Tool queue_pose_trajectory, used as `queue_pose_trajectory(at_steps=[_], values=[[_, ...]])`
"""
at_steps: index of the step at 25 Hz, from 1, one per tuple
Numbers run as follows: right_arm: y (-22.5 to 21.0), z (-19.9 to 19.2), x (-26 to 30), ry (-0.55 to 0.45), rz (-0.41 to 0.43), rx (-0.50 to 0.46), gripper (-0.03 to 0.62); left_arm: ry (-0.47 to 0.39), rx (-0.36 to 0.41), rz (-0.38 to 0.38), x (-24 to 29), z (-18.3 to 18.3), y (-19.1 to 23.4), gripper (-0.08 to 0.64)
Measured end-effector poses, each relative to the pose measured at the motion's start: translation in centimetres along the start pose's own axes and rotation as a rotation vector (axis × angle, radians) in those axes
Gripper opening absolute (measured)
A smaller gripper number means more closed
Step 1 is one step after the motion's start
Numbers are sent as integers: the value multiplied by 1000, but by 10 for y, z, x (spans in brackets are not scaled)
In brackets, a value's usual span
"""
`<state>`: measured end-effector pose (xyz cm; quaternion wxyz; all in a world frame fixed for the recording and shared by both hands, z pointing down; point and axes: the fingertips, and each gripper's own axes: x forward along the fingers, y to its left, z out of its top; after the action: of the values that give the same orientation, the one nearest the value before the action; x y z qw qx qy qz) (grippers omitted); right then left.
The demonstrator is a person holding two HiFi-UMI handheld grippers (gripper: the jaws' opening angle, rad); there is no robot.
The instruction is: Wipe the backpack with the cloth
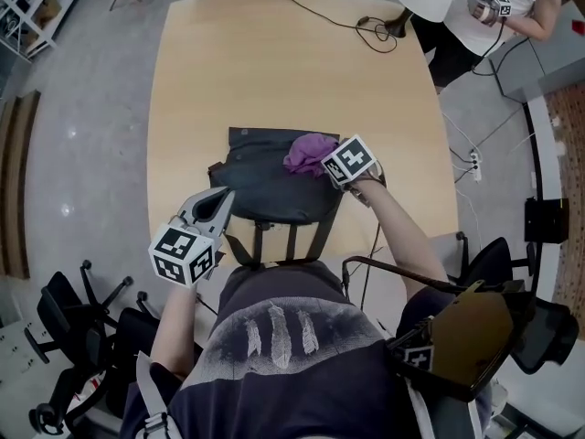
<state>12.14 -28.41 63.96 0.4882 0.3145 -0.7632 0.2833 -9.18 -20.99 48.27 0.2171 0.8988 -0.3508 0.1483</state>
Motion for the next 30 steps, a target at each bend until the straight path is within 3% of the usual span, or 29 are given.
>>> queue_pose_trajectory(at_steps=[4,8,11,19,22,26,30], values=[[-53,-28,-21,51,-120,5,98,5,-3,-2,3,0,-4,6],[-112,-41,-56,16,-233,119,98,5,-8,13,2,2,2,6],[-130,-43,-61,14,-276,171,98,6,-17,21,1,-1,5,6],[-79,-7,4,101,-252,49,100,-5,-45,51,-12,-6,18,6],[-55,17,16,97,-228,-24,98,-15,-61,66,-17,-7,24,6],[-20,39,32,62,-151,-10,98,-21,-82,55,-24,-15,27,6],[2,65,48,74,-164,-89,100,-29,-89,64,-33,-18,35,6]])
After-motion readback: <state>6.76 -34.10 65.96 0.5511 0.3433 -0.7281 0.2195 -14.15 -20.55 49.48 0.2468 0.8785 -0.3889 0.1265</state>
